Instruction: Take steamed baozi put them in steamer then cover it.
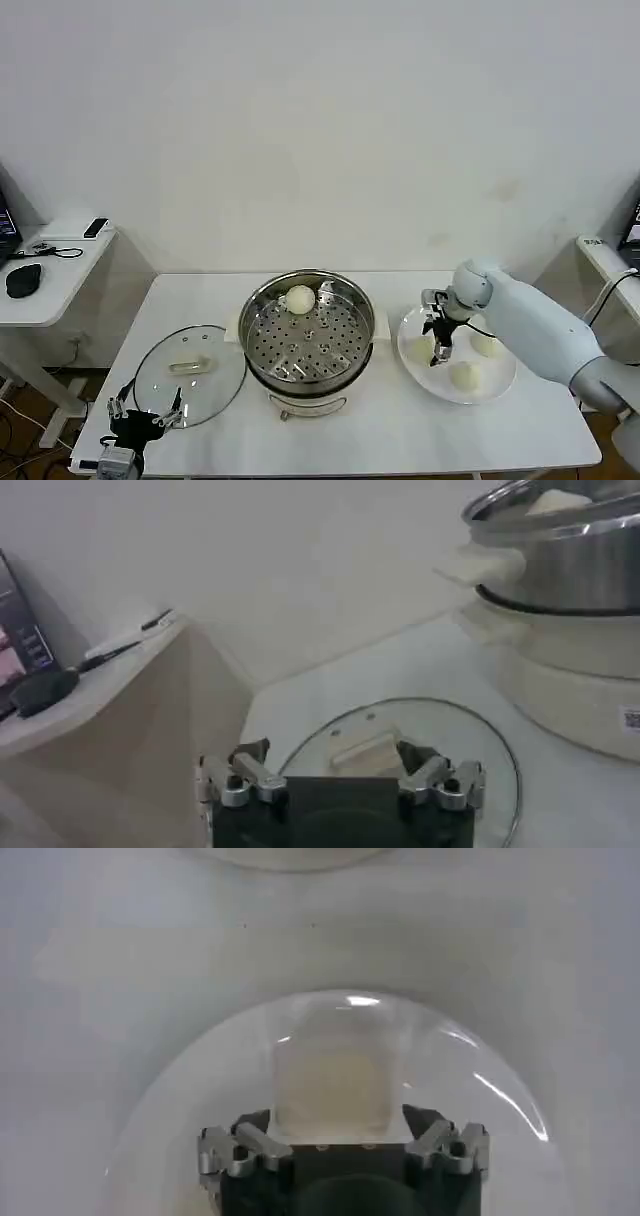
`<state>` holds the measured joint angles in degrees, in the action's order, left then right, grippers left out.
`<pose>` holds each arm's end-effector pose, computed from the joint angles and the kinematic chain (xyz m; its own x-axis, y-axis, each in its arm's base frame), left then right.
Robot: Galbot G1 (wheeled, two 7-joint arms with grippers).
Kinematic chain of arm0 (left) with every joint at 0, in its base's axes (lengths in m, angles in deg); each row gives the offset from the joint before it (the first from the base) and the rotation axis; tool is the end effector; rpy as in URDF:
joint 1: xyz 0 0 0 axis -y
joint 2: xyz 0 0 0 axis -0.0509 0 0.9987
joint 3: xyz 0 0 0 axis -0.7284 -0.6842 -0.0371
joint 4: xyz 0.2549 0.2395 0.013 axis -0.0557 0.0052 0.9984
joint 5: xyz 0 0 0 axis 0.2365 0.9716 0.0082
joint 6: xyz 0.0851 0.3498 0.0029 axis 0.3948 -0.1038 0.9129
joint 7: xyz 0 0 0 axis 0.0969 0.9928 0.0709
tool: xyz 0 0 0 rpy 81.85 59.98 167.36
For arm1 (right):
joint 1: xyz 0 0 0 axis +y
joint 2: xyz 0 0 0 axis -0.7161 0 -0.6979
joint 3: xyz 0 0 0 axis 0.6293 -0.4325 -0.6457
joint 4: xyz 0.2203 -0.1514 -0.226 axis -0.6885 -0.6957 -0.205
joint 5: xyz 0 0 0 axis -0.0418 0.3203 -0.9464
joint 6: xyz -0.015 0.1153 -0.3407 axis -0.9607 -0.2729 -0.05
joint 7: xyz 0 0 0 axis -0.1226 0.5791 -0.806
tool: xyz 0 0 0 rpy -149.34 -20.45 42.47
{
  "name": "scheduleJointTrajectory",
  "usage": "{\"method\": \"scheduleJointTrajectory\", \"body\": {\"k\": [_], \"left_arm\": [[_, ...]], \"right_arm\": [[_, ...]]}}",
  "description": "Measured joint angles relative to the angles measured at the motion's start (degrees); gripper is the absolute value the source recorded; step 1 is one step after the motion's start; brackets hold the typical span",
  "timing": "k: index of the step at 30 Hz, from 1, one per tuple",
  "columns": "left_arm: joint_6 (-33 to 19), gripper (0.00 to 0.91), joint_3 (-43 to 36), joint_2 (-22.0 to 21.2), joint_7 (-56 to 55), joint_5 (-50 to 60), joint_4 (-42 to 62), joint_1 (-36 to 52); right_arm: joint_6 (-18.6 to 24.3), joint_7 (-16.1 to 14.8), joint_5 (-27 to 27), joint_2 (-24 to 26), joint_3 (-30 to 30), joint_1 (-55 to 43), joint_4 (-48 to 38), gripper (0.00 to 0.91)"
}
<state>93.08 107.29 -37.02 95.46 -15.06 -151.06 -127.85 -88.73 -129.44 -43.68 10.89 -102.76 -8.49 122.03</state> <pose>0.1510 0.1156 -0.3130 -0.9311 -0.1214 0.3440 0.0262 0.9183 0.3950 0.5577 -0.0997 -0.2505 -0.0546 -0.1510 0.9870 -0.9984 0.0258 -0.0513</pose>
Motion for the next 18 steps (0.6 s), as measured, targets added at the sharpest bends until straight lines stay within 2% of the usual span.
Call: {"method": "scheduleJointTrajectory", "body": {"k": [18], "left_arm": [[-0.1, 0.907, -0.3, -0.3, -0.2, 0.0, 0.1, 0.1]], "right_arm": [[-0.3, 0.1, 2.1, 0.7, 0.3, -1.0, 0.0, 0.574]]}}
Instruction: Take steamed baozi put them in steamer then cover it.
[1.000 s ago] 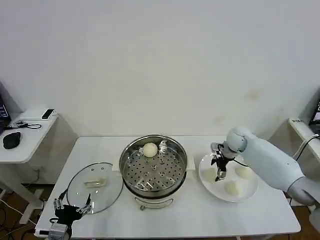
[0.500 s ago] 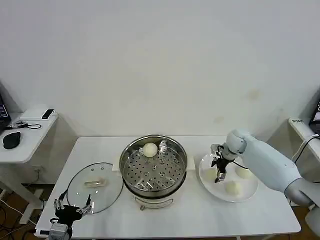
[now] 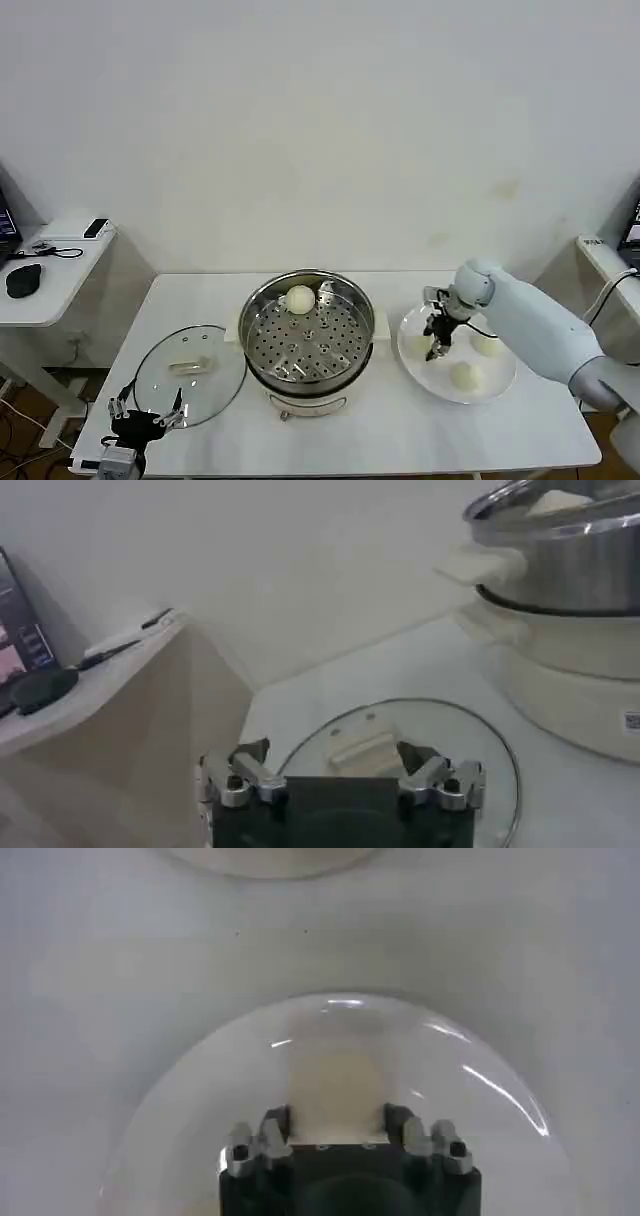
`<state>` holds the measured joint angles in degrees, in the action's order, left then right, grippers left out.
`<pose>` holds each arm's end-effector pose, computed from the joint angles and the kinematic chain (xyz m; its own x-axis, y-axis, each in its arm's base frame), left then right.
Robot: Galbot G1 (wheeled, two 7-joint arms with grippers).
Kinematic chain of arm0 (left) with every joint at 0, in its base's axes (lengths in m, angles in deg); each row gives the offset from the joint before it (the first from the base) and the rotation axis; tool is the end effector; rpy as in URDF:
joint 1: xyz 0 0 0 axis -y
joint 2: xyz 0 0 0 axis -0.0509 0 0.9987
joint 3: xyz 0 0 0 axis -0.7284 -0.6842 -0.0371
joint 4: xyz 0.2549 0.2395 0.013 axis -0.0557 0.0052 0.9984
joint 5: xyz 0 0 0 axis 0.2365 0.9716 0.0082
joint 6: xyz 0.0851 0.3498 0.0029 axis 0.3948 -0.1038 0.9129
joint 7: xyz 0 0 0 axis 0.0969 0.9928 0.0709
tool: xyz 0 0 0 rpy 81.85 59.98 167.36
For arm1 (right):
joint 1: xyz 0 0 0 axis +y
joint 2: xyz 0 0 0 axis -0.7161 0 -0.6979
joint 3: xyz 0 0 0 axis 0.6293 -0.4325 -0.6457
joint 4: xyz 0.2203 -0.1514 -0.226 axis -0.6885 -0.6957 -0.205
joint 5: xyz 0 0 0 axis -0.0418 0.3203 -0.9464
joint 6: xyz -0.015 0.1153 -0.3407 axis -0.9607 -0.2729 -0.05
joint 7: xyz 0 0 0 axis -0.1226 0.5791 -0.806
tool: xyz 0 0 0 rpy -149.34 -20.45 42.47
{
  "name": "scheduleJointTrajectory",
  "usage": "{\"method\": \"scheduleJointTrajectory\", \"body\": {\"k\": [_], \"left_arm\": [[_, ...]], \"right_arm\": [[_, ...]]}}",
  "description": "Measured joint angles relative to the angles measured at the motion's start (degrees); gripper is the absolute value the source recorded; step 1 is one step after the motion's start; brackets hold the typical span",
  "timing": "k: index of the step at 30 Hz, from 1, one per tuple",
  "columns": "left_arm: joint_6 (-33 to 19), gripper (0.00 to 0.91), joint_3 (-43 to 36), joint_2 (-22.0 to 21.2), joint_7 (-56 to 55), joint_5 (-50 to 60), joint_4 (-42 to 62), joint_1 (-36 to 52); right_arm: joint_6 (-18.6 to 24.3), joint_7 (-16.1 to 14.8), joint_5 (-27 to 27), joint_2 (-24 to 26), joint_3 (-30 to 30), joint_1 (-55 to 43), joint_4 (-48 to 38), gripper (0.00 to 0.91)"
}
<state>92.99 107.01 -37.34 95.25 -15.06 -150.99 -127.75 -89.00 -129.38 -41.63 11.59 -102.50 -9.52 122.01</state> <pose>0.1515 0.1132 -0.3140 -0.9318 -0.1211 0.3421 0.0233 0.9207 0.3895 0.5615 -0.1076 -0.2385 -0.0687 -0.1765 0.9819 -0.9968 0.0518 -0.0604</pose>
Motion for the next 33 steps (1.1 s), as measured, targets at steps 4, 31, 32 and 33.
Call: {"method": "scheduleJointTrajectory", "body": {"k": [4, 31, 32, 33], "left_arm": [[0.0, 0.907, 0.0, 0.1, 0.0, 0.0, 0.0, 0.0], [0.0, 0.907, 0.4, 0.1, -0.5, 0.7, -2.5, -0.9], [0.0, 0.907, 0.4, -0.1, -0.5, 0.7, -2.8, -1.1], [0.0, 0.907, 0.4, -0.2, -0.6, 0.8, -2.9, -1.2]], "right_arm": [[-0.2, -0.3, 0.7, 0.8, -0.4, -1.1, 0.9, 0.574], [-7.8, -2.2, 20.7, -7.1, -14.3, -28.9, 9.3, 0.584], [-8.2, -2.2, 21.4, -8.0, -14.7, -29.4, 9.5, 0.574], [-8.5, -2.2, 22.2, -8.8, -15.2, -29.8, 9.7, 0.574]]}}
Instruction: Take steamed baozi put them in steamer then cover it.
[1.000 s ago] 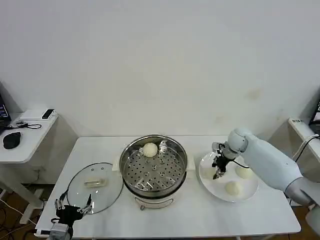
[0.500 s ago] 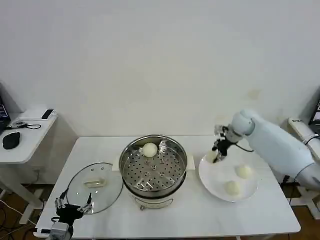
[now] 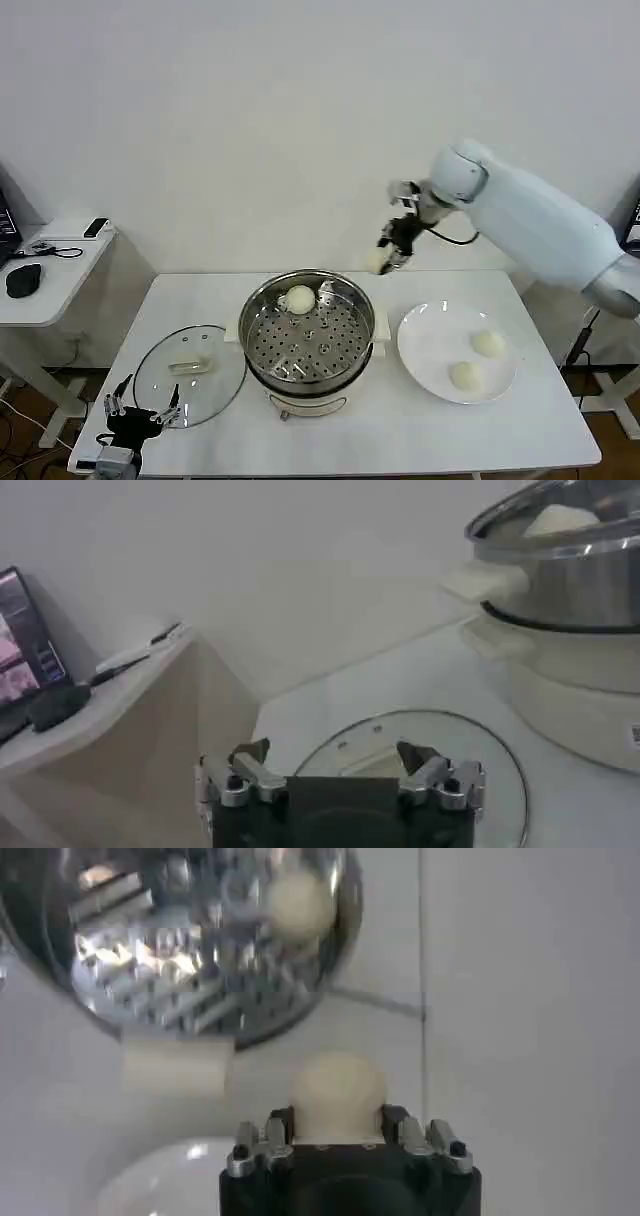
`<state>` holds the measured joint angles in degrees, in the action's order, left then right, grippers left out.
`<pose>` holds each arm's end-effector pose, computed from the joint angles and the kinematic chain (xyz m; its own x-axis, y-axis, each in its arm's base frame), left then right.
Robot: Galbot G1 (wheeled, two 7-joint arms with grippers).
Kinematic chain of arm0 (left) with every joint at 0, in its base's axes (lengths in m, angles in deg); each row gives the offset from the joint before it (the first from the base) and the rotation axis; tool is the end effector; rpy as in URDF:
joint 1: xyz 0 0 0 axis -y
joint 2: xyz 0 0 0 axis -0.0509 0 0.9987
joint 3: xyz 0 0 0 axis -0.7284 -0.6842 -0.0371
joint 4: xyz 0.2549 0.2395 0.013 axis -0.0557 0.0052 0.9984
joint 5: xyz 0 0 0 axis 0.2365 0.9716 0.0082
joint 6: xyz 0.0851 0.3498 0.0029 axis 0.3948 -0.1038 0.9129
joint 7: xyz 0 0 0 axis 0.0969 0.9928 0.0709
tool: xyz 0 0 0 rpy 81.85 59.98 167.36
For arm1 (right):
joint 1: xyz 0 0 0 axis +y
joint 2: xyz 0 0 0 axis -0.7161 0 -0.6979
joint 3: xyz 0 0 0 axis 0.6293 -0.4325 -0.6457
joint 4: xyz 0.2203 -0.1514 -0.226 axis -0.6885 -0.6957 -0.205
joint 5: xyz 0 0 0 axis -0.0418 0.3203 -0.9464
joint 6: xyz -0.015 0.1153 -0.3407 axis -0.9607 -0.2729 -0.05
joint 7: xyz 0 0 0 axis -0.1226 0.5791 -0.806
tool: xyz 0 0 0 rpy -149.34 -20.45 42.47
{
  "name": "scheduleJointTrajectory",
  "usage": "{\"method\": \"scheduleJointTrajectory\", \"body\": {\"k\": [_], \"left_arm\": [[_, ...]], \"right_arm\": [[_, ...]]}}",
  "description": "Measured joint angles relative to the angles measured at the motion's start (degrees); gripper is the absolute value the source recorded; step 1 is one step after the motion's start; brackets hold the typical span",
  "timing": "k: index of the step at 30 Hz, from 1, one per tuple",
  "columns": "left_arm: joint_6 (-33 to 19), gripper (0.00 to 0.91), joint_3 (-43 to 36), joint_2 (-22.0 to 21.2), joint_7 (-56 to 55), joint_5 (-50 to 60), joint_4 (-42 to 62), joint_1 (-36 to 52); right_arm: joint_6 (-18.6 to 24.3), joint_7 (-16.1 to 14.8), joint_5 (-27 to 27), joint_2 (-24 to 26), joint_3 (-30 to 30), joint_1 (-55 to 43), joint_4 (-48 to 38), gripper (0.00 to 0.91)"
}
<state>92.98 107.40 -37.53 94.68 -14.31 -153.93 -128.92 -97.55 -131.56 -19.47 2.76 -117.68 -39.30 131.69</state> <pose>0.1467 0.1104 -0.2990 -0.9414 -0.1319 0.3105 0.0094 0.9098 0.4150 0.5851 0.0579 0.0028 -0.1558 -0.3853 0.9096 -0.9607 -0.1551 -0.2303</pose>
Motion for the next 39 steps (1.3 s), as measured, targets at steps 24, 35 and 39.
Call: {"method": "scheduleJointTrajectory", "body": {"k": [24, 35, 39], "left_arm": [[0.0, 0.907, 0.2, -0.5, -1.4, 0.3, -1.1, -0.5], [0.0, 0.907, 0.5, -0.3, -1.5, 0.3, -0.9, -0.5], [0.0, 0.907, 0.5, -0.2, -1.5, 0.2, -0.5, -0.2]], "right_arm": [[-4.4, 2.4, 7.3, -17.2, -9.8, 1.5, -5.1, 0.584], [-3.7, 2.8, 3.6, -21.5, -9.7, 5.0, -9.0, 0.574], [-3.5, 2.9, 2.7, -22.3, -9.6, 5.9, -9.9, 0.584]]}}
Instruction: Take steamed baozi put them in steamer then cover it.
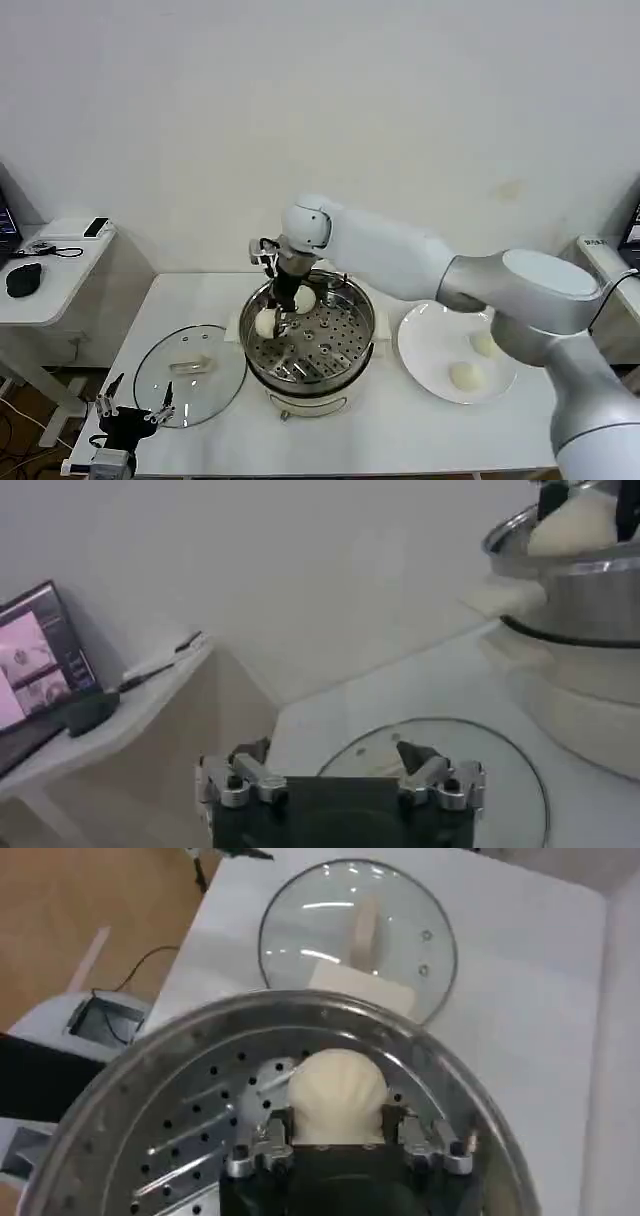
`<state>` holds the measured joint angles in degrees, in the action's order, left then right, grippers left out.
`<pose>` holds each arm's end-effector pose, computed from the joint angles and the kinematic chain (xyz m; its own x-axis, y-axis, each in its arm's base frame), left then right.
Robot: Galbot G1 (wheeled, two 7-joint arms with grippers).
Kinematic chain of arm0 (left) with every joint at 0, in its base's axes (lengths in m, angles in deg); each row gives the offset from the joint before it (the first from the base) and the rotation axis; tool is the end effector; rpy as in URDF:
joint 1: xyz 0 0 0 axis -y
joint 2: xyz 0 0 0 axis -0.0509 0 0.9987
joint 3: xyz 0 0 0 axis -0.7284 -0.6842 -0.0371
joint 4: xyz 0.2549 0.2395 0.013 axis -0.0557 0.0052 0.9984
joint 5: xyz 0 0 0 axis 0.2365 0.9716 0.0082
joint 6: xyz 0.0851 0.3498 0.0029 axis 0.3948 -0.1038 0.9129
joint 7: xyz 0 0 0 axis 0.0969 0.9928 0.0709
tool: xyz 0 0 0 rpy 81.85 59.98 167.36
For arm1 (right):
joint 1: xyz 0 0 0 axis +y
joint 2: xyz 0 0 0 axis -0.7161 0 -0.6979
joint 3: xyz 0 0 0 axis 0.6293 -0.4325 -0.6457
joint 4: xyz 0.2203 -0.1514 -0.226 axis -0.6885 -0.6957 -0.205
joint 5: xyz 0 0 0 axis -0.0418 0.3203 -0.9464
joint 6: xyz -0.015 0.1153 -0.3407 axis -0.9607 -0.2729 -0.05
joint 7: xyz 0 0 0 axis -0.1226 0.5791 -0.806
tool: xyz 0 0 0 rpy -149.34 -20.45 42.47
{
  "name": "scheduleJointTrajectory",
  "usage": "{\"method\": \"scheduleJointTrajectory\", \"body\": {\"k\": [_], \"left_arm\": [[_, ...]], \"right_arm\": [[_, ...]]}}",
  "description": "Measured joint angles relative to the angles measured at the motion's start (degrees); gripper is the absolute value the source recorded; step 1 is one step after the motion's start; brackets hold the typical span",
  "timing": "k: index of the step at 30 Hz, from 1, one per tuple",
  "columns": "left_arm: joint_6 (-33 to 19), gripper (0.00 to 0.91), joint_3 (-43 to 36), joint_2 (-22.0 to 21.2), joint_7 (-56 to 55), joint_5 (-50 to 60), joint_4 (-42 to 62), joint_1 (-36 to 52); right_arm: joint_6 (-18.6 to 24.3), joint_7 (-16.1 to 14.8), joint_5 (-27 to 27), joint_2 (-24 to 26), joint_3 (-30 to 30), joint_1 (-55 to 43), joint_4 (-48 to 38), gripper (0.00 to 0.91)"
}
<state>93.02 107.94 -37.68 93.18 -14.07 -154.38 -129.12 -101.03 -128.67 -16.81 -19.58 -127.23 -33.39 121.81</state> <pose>0.1452 0.1121 -0.2963 -0.9411 -0.1652 0.2949 -0.0233 0.9021 0.4310 0.5578 0.2476 -0.1097 0.0667 -0.3136 0.9472 -0.9443 -0.3264 -0.0416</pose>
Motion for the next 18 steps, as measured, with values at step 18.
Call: {"method": "scheduleJointTrajectory", "body": {"k": [18], "left_arm": [[0.0, 0.907, -0.2, -0.1, 0.1, -0.2, 1.0, 0.7]], "right_arm": [[0.6, 1.3, -0.3, -0.2, 0.7, 0.4, -0.4, 0.907]]}}
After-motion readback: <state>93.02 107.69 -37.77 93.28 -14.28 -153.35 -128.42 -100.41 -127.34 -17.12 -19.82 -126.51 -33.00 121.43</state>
